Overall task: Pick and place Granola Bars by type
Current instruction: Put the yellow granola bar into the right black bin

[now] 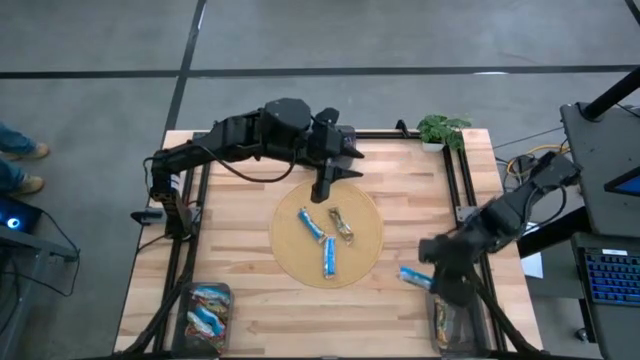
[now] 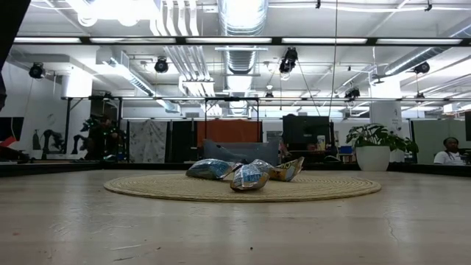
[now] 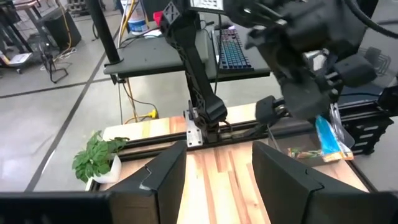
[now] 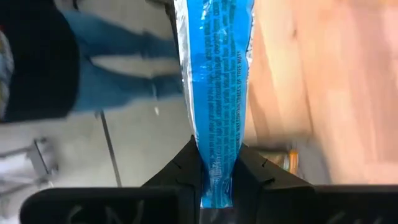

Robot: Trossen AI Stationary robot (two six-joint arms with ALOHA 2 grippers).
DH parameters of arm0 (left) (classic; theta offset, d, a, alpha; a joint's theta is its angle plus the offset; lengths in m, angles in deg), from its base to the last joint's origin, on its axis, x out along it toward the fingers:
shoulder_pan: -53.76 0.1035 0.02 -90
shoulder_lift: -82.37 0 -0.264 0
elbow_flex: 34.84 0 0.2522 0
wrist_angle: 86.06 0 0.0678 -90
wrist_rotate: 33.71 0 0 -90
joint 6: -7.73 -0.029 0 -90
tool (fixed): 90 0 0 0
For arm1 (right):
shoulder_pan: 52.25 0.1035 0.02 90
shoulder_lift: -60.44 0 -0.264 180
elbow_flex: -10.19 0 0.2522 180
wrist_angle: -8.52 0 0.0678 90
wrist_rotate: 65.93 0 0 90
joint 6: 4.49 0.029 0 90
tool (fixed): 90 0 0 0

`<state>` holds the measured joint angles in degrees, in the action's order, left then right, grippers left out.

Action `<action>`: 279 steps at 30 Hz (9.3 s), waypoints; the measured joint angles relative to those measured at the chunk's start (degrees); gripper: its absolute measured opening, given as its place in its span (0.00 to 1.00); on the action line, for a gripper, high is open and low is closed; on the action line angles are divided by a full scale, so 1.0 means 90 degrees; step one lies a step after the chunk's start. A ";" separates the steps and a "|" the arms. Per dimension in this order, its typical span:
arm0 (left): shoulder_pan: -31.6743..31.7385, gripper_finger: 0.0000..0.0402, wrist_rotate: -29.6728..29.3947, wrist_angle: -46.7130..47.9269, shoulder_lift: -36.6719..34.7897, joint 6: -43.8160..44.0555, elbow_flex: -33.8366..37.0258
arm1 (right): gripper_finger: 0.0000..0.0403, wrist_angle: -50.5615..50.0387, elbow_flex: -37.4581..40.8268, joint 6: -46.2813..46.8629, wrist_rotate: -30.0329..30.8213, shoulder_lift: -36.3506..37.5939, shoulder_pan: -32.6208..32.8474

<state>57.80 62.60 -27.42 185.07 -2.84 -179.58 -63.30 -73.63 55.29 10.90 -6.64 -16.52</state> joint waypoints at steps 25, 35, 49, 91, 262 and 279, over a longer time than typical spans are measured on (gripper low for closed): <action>0.0046 0.42 -0.0027 0.0367 0.0002 0.0090 0.0005 | 0.11 -0.0499 0.0000 0.4138 -0.1042 -0.1053 0.2528; 0.0046 0.42 -0.0025 0.0520 0.0002 0.0190 0.0007 | 0.11 0.0112 0.0000 0.6804 0.0077 -0.1094 0.2911; 0.0046 0.42 -0.0023 0.0533 0.0002 0.0357 0.0007 | 0.11 0.0187 -0.0002 0.7365 0.0417 -0.1573 0.2904; 0.0165 0.42 -0.0022 0.0637 0.0002 0.0492 0.0007 | 0.46 -0.0183 0.0000 0.7502 0.0358 -0.2279 0.2885; 0.0352 0.00 -0.1377 0.1559 -0.5693 0.1700 0.6693 | 0.58 0.1158 -0.1940 -0.1480 0.1462 -0.5928 -0.4401; 0.0352 0.00 -0.1375 0.1606 -0.5690 0.1695 0.6696 | 0.26 0.1160 -0.1933 -0.1497 0.1455 -0.5990 -0.4435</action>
<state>60.96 50.22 -12.96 133.86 12.42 -119.32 -52.86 -91.03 41.82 23.99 -60.55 -56.44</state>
